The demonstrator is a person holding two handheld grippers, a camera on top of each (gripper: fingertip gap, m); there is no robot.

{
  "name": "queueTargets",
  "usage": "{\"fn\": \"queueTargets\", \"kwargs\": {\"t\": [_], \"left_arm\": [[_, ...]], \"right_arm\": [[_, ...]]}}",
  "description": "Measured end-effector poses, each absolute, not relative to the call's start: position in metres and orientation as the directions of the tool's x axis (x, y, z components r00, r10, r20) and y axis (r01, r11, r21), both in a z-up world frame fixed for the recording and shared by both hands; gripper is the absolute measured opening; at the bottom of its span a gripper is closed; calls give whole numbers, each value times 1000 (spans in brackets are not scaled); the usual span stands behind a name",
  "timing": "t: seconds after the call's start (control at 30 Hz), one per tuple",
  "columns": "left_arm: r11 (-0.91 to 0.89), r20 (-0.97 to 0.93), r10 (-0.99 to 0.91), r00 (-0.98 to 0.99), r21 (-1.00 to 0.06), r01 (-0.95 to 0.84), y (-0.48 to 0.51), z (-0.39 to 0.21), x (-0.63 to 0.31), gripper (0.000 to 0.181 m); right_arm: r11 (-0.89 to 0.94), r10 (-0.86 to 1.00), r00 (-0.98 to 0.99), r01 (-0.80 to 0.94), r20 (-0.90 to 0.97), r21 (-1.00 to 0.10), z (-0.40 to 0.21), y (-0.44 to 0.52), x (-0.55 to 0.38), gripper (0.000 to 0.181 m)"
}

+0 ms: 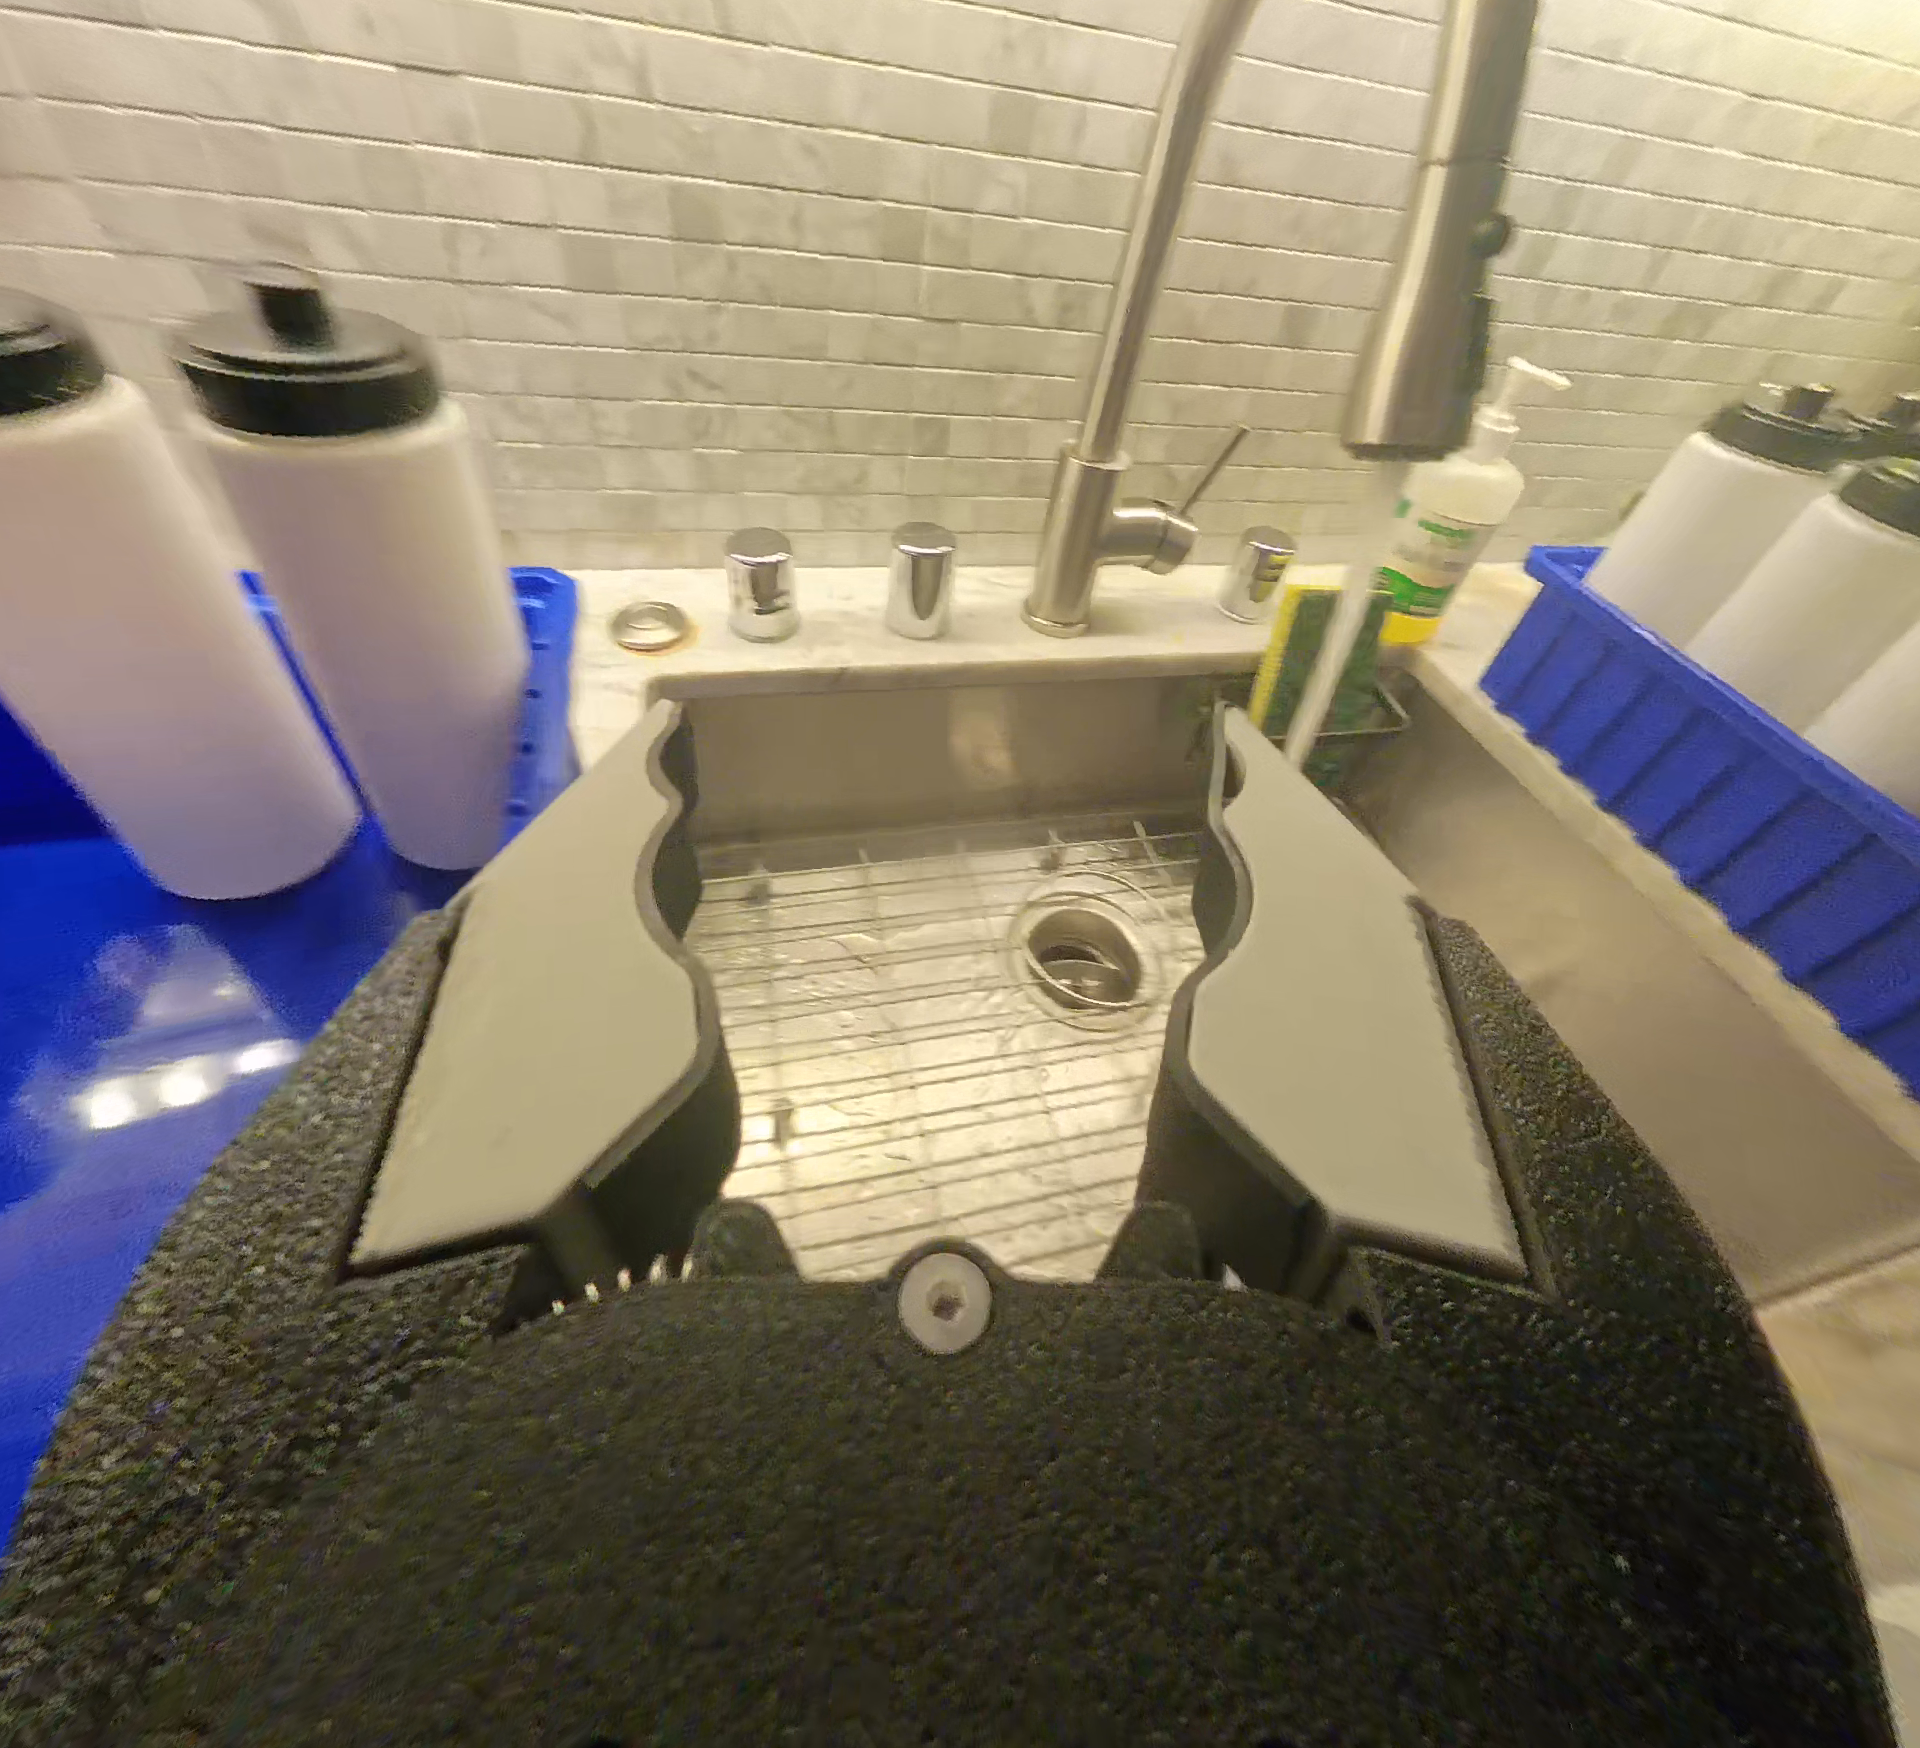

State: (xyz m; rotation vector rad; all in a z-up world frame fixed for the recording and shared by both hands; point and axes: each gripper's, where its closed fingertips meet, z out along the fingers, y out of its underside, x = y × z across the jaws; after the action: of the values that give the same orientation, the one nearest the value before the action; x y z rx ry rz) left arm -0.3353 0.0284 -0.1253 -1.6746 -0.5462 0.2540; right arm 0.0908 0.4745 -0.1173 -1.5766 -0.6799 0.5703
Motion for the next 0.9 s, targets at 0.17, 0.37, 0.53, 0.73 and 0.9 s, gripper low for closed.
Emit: {"fn": "queueTargets", "kwargs": {"t": [0.17,0.37,0.53,0.73,0.9], "left_arm": [[-102,98,583,807,-976,192,-19,-123,-420,98],[-132,69,672,737,-969,211,-54,-148,-530,99],[-243,75,569,819,-936,255,-32,-198,-612,104],[-270,99,446,890,-933,239,16,-226,-648,107],[-227,110,426,898,-948,224,29,-224,-651,94]], "right_arm": [[-46,702,711,103,41,-994,-95,408,86,91],[-35,733,677,124,59,-992,-81,341,38,85],[-44,761,642,184,87,-982,-77,300,6,83],[-30,772,619,261,143,-965,-61,270,-13,77],[25,794,575,293,197,-956,-48,257,-39,75]]}}
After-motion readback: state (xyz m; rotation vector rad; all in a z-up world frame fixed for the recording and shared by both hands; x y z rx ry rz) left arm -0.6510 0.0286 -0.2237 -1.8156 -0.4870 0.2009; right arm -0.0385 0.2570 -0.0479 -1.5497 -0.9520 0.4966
